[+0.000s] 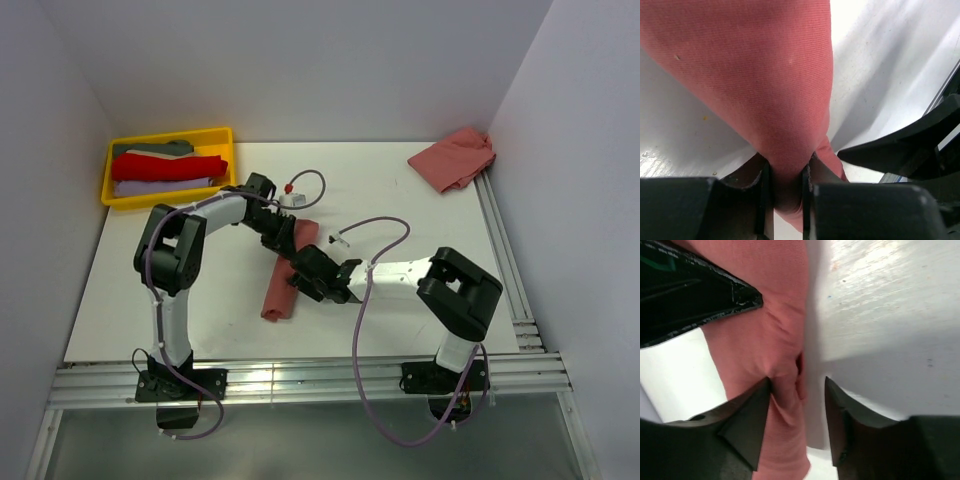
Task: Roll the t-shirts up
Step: Place the rolled tshirt into the container
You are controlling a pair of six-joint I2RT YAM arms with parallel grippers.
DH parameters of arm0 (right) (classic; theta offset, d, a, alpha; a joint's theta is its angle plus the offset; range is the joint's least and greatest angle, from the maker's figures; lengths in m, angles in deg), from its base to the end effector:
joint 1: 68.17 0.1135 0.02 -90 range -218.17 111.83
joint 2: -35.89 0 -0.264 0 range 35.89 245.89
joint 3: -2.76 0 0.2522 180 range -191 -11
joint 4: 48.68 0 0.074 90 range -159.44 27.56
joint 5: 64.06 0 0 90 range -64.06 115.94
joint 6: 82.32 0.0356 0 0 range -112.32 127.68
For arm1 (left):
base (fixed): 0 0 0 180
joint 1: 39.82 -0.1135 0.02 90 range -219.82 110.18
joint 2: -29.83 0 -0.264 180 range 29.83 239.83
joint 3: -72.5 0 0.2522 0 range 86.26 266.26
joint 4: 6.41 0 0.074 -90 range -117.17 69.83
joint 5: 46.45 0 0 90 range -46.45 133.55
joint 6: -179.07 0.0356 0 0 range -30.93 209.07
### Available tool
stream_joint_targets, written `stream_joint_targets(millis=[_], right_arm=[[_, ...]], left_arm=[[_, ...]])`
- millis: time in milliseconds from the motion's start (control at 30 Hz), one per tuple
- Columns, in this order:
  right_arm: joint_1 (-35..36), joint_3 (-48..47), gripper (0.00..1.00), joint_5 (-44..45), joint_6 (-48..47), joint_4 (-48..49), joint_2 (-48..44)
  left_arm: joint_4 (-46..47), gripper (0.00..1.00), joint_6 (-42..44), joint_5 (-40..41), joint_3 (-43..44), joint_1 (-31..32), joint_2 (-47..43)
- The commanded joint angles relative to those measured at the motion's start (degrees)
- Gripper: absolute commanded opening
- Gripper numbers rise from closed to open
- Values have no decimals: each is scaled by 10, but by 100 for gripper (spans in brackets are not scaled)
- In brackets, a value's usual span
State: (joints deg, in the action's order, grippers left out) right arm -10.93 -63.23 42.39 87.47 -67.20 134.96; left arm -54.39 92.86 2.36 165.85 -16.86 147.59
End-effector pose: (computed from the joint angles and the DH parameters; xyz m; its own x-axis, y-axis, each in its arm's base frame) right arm 0.1925 0.2806 0.1518 -0.7752 0.5395 -0.3285 0.2913 0.7668 0.5720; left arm 0.3620 -0.1788 0.1468 -0.8442 0.4117 -0.3434 0.5340 0.5893 -0.6063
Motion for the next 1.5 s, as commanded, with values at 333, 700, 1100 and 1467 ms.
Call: stream_joint_targets(millis=[333, 700, 1100, 1467], right_arm=[[5, -5, 58, 77, -49, -148, -147], [5, 33, 57, 98, -21, -184, -193], [8, 23, 57, 109, -9, -234, -186], [7, -7, 57, 88, -28, -215, -120]], left_arm=[[-19, 0, -7, 72, 377, -99, 131], [161, 0, -152, 0, 554, -213, 189], [555, 0, -432, 29, 555, -313, 236], [583, 0, -474, 178, 457, -378, 277]])
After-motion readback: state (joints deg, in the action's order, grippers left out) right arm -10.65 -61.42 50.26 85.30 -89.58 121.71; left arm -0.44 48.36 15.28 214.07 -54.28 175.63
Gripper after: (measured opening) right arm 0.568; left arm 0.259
